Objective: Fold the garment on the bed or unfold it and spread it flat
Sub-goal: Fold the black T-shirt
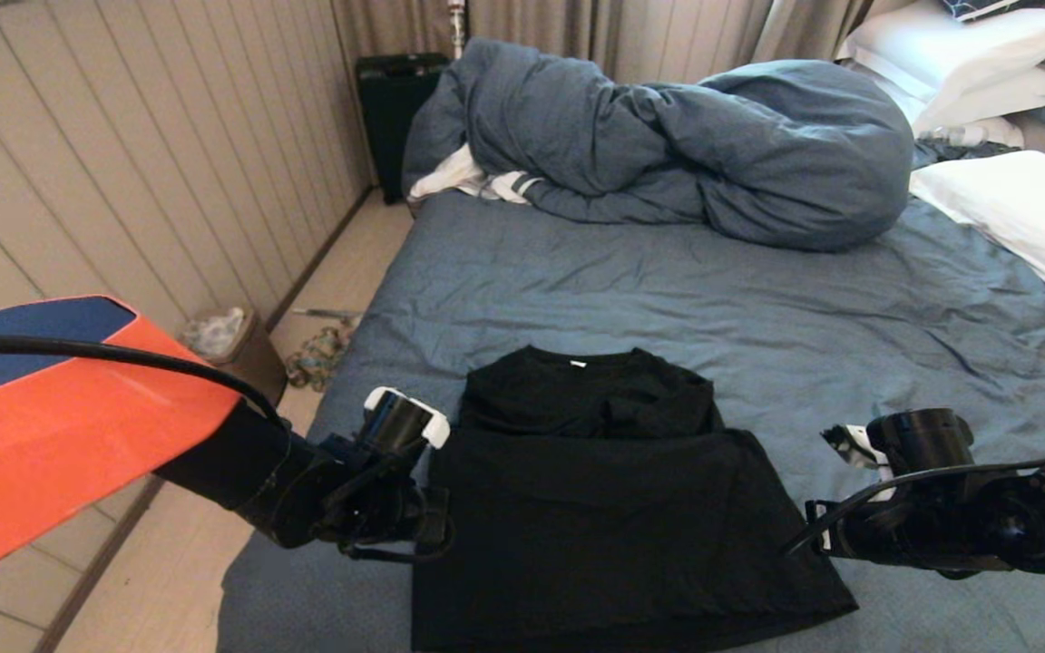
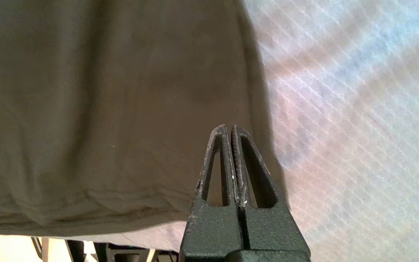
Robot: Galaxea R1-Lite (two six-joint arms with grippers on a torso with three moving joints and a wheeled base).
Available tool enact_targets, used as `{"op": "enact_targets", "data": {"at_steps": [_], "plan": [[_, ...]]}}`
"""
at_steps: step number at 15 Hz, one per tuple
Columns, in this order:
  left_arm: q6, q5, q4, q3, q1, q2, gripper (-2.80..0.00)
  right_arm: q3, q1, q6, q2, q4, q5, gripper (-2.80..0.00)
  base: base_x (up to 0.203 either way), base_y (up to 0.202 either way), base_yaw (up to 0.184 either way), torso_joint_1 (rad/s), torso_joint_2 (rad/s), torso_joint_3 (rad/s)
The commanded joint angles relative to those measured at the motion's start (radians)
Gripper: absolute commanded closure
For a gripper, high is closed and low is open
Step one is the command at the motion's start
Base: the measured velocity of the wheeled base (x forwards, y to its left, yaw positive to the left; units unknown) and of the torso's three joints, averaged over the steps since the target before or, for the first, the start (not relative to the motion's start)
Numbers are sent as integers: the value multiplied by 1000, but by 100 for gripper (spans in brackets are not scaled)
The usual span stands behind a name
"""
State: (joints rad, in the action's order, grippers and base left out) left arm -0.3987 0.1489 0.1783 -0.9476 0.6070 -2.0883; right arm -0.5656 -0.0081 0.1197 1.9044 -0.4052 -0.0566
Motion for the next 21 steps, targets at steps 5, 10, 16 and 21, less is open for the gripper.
{"op": "enact_targets", "data": {"at_steps": [5,10,16,21], "plan": [[4,41,33,38,33,-70,0,13,-33,-3,1,-27,0,0,0,0,0,0,0,0],[6,77,42,76,74,-72,-280,36,-29,0,-10,-26,-2,0,0,0,0,0,0,0],[4,76,58,116,78,-18,-280,51,-19,1,-7,-35,-1,0,0,0,0,0,0,0],[16,75,184,219,136,-36,-280,52,-20,3,-5,-40,0,0,0,0,0,0,0,0]]}}
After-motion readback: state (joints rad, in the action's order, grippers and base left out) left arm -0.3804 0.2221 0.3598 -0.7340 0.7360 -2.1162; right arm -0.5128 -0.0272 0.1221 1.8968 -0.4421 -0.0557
